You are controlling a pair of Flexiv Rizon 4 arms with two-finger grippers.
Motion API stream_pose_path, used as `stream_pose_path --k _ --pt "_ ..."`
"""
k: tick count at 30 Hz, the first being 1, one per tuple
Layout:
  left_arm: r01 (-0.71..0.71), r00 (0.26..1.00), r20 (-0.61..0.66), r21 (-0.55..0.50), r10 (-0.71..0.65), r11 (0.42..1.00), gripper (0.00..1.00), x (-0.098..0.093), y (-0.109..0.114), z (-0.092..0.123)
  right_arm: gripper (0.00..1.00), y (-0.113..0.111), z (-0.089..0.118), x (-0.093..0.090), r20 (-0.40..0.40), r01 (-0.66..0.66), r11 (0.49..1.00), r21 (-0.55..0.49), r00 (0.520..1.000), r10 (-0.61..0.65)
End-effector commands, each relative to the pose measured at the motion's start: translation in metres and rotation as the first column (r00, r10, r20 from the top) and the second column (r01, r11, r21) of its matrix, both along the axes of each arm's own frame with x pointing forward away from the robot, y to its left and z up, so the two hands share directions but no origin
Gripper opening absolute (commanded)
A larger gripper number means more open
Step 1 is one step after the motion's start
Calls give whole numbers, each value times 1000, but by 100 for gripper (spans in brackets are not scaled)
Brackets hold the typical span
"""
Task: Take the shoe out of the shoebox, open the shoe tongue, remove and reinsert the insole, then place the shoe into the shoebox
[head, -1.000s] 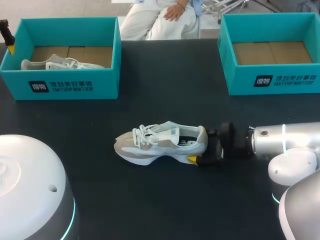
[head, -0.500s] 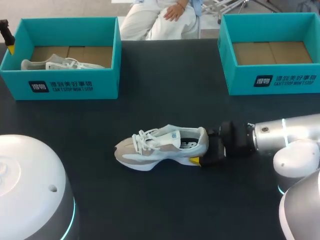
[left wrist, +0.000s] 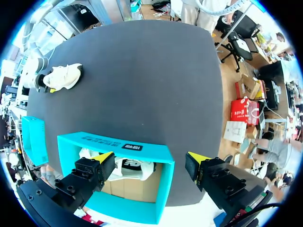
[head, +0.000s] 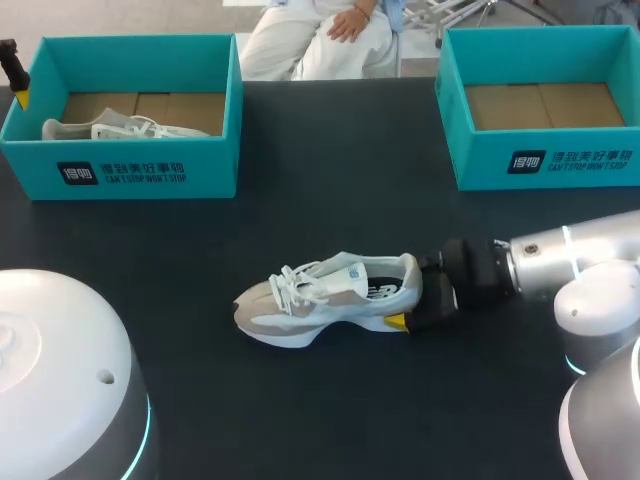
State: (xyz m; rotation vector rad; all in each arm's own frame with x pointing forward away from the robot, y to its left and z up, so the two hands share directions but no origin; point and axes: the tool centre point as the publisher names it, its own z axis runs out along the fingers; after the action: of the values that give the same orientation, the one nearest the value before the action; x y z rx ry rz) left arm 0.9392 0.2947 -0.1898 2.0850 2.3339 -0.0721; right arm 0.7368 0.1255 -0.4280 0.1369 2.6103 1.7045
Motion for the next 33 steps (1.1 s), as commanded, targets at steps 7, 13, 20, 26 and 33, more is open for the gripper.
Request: stream_pose_path --k 7,13,20,26,33 --pt "0 1000 2 2 0 1000 100 -1 0 0 0 5 -12 3 -5 -6 1000 -8 1000 6" --pt "0 1000 2 2 0 1000 100 -1 0 0 0 5 -12 3 -5 -6 1000 -8 1000 6" --pt "0 1000 2 2 0 1000 100 -1 0 0 0 5 -12 3 -5 -6 1000 -8 1000 6" --pt "-106 992 76 123 97 987 100 -10 -25 5 0 5 -12 3 -5 -6 1000 -8 1000 6" --pt "-288 957 66 149 281 946 100 -31 -70 6 0 5 -12 3 -5 -6 1000 -8 1000 6"
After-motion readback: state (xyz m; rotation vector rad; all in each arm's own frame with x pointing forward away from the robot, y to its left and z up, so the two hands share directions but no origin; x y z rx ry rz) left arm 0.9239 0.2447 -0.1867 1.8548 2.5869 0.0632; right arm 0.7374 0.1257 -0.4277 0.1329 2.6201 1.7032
